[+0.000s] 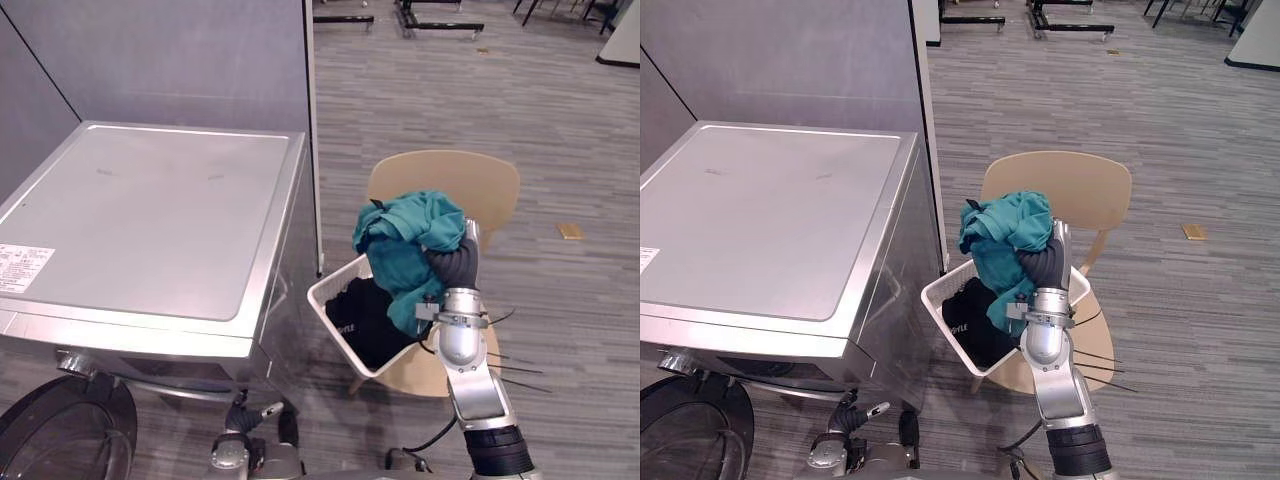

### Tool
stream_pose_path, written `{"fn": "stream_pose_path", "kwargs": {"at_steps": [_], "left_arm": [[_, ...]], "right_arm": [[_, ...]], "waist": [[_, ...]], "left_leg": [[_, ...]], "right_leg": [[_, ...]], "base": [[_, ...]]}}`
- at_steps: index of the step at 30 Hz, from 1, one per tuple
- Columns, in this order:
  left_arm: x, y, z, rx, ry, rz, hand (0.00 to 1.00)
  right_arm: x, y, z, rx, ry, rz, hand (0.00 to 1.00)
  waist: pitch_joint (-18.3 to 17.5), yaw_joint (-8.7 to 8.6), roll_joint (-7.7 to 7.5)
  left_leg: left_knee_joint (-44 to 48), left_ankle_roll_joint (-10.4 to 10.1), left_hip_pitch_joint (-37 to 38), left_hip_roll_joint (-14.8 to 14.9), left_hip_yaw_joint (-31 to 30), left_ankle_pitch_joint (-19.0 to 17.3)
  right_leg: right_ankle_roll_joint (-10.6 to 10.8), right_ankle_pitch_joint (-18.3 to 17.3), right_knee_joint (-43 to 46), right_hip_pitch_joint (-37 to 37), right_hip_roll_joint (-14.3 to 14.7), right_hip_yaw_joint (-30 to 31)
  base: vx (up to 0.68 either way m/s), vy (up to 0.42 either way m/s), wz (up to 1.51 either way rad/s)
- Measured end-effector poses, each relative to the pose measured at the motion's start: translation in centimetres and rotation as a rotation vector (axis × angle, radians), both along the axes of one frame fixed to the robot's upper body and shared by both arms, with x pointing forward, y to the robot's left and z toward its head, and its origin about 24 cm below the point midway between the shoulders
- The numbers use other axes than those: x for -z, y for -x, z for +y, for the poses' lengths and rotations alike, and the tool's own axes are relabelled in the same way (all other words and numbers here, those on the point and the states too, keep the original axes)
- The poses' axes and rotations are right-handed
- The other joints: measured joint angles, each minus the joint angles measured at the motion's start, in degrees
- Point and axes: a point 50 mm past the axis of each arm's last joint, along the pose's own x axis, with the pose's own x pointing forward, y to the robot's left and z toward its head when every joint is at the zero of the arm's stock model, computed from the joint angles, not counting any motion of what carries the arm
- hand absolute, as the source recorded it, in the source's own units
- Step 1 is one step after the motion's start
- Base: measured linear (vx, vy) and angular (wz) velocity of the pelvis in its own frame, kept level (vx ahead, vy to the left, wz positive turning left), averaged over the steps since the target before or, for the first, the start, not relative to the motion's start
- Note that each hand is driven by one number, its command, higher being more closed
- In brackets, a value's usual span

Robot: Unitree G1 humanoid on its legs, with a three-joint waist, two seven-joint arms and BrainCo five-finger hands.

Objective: Pick up the laundry basket with both hands and put the clothes into the washing machine.

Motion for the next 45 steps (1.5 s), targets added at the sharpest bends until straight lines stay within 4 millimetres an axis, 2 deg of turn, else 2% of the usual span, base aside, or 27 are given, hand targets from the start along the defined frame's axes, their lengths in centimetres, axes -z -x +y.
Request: {"fn": "stream_pose_path", "kwargs": {"at_steps": [10,12,14,15,16,17,18,19,20,22,24,25,26,27,28,29,30,31,32,33,34,35,36,37,39,41,45], "left_arm": [[-0.1,-0.2,-0.1,0.011,0.0,-0.012,0.0],[-0.2,-0.4,-0.1,0.021,-0.003,-0.02,0.0],[-0.7,-1.6,-0.5,0.055,0.001,-0.056,0.0],[-0.9,-1.9,-0.5,0.053,0.003,-0.071,0.0],[-1.4,-2.6,-0.4,0.054,0.001,-0.104,0.0],[-2.0,-3.6,-0.3,0.05,0.002,-0.147,0.0],[-2.2,-3.8,-0.2,0.043,0.002,-0.164,0.0],[-2.7,-4.1,-0.1,0.033,0.0,-0.191,0.0],[-3.4,-4.8,-0.1,0.021,0.007,-0.24,0.0],[-4.0,-4.8,-0.6,-0.013,0.03,-0.293,0.0],[-4.3,-4.9,-1.4,-0.02,0.05,-0.316,0.0],[-4.9,-5.4,-2.3,-0.01,0.071,-0.354,0.0],[-5.9,-5.9,-3.4,0.013,0.101,-0.411,0.0],[-6.8,-6.8,-4.2,0.063,0.112,-0.457,0.0],[-7.5,-7.5,-4.9,0.09,0.123,-0.489,0.0],[-8.2,-8.1,-5.5,0.101,0.14,-0.526,0.0],[-9.2,-8.5,-6.0,0.119,0.155,-0.576,0.0],[-9.6,-8.5,-6.1,0.133,0.156,-0.597,0.0],[-10.3,-8.6,-6.1,0.134,0.163,-0.634,0.0],[-11.1,-8.7,-6.2,0.137,0.172,-0.677,0.0],[-11.6,-8.9,-6.4,0.144,0.178,-0.699,0.0],[-12.4,-9.1,-7.0,0.176,0.198,-0.742,0.0],[-13.6,-9.6,-8.3,0.235,0.228,-0.794,0.0],[-14.1,-9.8,-8.9,0.258,0.241,-0.817,0.0],[-15.1,-9.9,-10.2,0.325,0.275,-0.859,0.0],[-16.4,-9.6,-11.3,0.389,0.293,-0.912,0.0],[-17.2,-9.6,-11.5,0.414,0.297,-0.952,0.0]], "right_arm": [[0.1,0.0,0.1,-0.035,-0.053,0.009,1.0],[0.1,0.0,0.4,-0.068,-0.084,0.015,1.0],[0.3,0.0,0.2,-0.083,-0.12,0.026,1.0],[0.3,0.0,0.2,-0.092,-0.129,0.028,1.0],[0.2,0.1,0.3,-0.108,-0.156,0.019,1.0],[0.2,0.2,0.5,-0.121,-0.182,0.01,1.0],[0.2,0.2,0.7,-0.127,-0.203,0.013,1.0],[0.3,0.2,1.5,-0.167,-0.211,0.018,1.0],[-0.1,0.1,2.1,-0.217,-0.201,0.002,1.0],[-0.8,-0.2,3.0,-0.278,-0.202,-0.024,1.0],[-1.1,-0.6,3.6,-0.317,-0.207,-0.036,1.0],[-0.9,-0.7,3.3,-0.319,-0.2,-0.02,1.0],[-0.4,-0.7,2.8,-0.313,-0.186,0.004,1.0],[0.1,-0.5,2.2,-0.295,-0.18,0.022,1.0],[0.3,-0.5,1.8,-0.285,-0.178,0.028,1.0],[0.3,-0.5,1.5,-0.282,-0.176,0.033,1.0],[0.7,-0.7,1.3,-0.283,-0.2,0.054,1.0],[1.0,-0.6,1.3,-0.29,-0.218,0.066,1.0],[1.3,-0.3,1.3,-0.304,-0.239,0.08,1.0],[1.7,-0.1,1.4,-0.336,-0.259,0.1,1.0],[2.0,0.1,1.5,-0.349,-0.27,0.111,1.0],[2.5,0.4,1.8,-0.376,-0.287,0.136,1.0],[2.9,0.9,1.9,-0.406,-0.305,0.159,1.0],[3.0,1.0,2.0,-0.419,-0.311,0.163,1.0],[2.9,1.2,2.6,-0.473,-0.323,0.17,1.0],[2.5,1.5,4.2,-0.572,-0.348,0.168,1.0],[2.6,2.2,7.0,-0.737,-0.414,0.198,1.0]], "waist": [[-0.3,0.17,-0.37],[-0.4,0.04,-0.96],[-0.2,-0.88,-1.33],[-0.1,-1.03,-1.34],[0.0,-0.98,-1.44],[0.4,-1.03,-2.2],[0.3,-1.03,-2.7],[0.2,0.34,-3.38],[0.2,2.03,-3.02],[0.3,3.65,-1.58],[1.1,3.03,-0.06],[2.4,2.37,2.2],[3.3,2.1,3.97],[3.6,1.37,3.89],[3.8,0.98,3.48],[4.3,0.16,2.7],[5.1,-0.08,0.75],[4.6,-0.22,0.39],[4.4,-0.55,0.52],[3.7,-0.82,1.77],[3.4,-1.04,2.18],[2.9,-1.5,3.01],[2.1,-1.88,3.97],[1.9,-1.84,4.23],[1.1,-1.67,4.02],[0.0,-1.17,2.97],[-2.2,-1.13,2.78]], "left_leg": [[0.4,-0.1,-2.0,0.0,-0.6,0.1],[0.6,-0.1,-4.3,-0.3,-1.6,0.2],[5.6,1.0,-9.1,-1.2,-6.1,-0.2],[6.6,1.3,-10.0,-1.4,-7.3,-0.4],[7.6,2.0,-11.7,-1.3,-9.3,-0.9],[9.1,2.3,-13.2,-2.4,-11.8,-1.0],[10.1,2.3,-13.8,-3.1,-12.9,-1.0],[12.1,2.1,-15.2,-4.4,-14.1,-1.1],[14.4,2.0,-17.6,-4.7,-14.8,-1.0],[15.0,1.1,-20.7,-3.5,-15.5,-0.1],[14.2,0.2,-23.8,-2.4,-18.5,2.7],[12.3,1.3,-24.1,-0.8,-20.7,4.7],[8.6,6.0,-23.2,0.3,-21.6,5.4],[6.6,11.6,-23.2,0.1,-18.3,-3.2],[6.9,12.7,-23.8,-0.4,-16.6,-10.2],[9.8,11.2,-24.7,-1.6,-15.4,-10.5],[18.9,9.6,-25.5,-4.1,-11.9,-8.7],[24.4,9.0,-25.0,-4.7,-9.5,-8.9],[29.3,7.4,-22.8,-4.0,-7.8,-10.2],[32.3,4.3,-19.3,-2.5,-7.3,-13.2],[32.4,4.0,-16.9,-1.7,-6.9,-14.0],[29.1,2.9,-10.7,-1.4,-6.6,-15.5],[18.8,2.1,-5.1,-0.8,-6.8,-15.5],[15.8,1.9,-4.1,-0.7,-6.8,-15.3],[11.5,0.8,-3.0,-0.2,-7.1,-14.7],[10.1,0.7,-2.2,-0.7,-7.1,-14.6],[9.9,0.7,-0.1,-1.8,-7.1,-14.5]], "right_leg": [[-0.3,-0.8,1.9,-2.7,0.0,-0.4],[-0.5,-2.8,7.5,-6.6,-0.4,-0.4],[-0.2,-3.9,14.2,-9.8,-1.2,-1.0],[0.6,-4.2,14.9,-9.9,-1.2,-0.9],[2.9,-6.4,17.3,-9.7,-1.1,1.1],[2.5,-10.5,29.0,-11.7,-1.1,4.6],[2.9,-11.4,33.3,-11.7,-1.0,6.1],[2.5,-11.2,36.0,-11.1,-0.9,8.4],[1.4,-13.5,32.9,-10.1,0.1,9.5],[-0.8,-16.9,26.1,-8.9,1.3,7.6],[-3.3,-20.1,21.7,-8.6,3.2,5.0],[-4.3,-20.0,21.7,-8.6,6.3,4.1],[-5.9,-19.4,22.6,-9.0,8.8,3.2],[-8.1,-18.4,21.4,-8.9,7.4,-0.6],[-8.6,-18.1,20.8,-9.0,6.1,-2.8],[-9.1,-17.8,20.8,-9.3,4.7,-4.4],[-9.2,-16.8,20.7,-9.8,1.4,-6.3],[-9.3,-15.7,20.0,-10.3,-0.2,-6.9],[-9.4,-13.5,18.1,-10.8,-0.4,-7.4],[-9.4,-11.8,16.9,-11.6,0.2,-8.3],[-9.4,-11.5,16.7,-12.0,0.4,-8.6],[-9.1,-11.2,16.5,-12.3,0.5,-9.1],[-8.3,-10.5,15.7,-12.3,1.1,-10.9],[-8.2,-10.1,15.5,-12.3,1.4,-11.7],[-7.9,-9.3,15.0,-12.5,1.7,-13.0],[-7.1,-8.7,14.8,-12.2,1.2,-13.0],[-5.7,-7.0,11.7,-8.9,0.9,-12.7]], "base": [[0.01,-0.009,0.01],[0.04,-0.03,0.19],[0.02,-0.019,0.84],[0.02,-0.006,1.08],[0.02,-0.045,1.26],[0.02,-0.081,1.31],[0.0,-0.153,1.21],[-0.07,-0.254,0.76],[-0.07,-0.222,0.52],[-0.23,-0.222,0.11],[-0.29,-0.223,0.37],[-0.31,-0.222,0.72],[-0.39,-0.261,1.23],[-0.34,-0.18,1.34],[-0.28,-0.11,1.38],[-0.3,-0.079,1.16],[-0.35,-0.127,0.98],[-0.35,-0.136,0.8],[-0.28,-0.08,0.46],[-0.19,-0.013,0.31],[-0.16,0.036,0.28],[-0.13,0.049,0.53],[-0.12,0.06,0.57],[-0.09,0.067,0.55],[-0.05,0.091,0.29],[-0.03,0.132,0.15],[-0.02,0.088,0.04]]}}
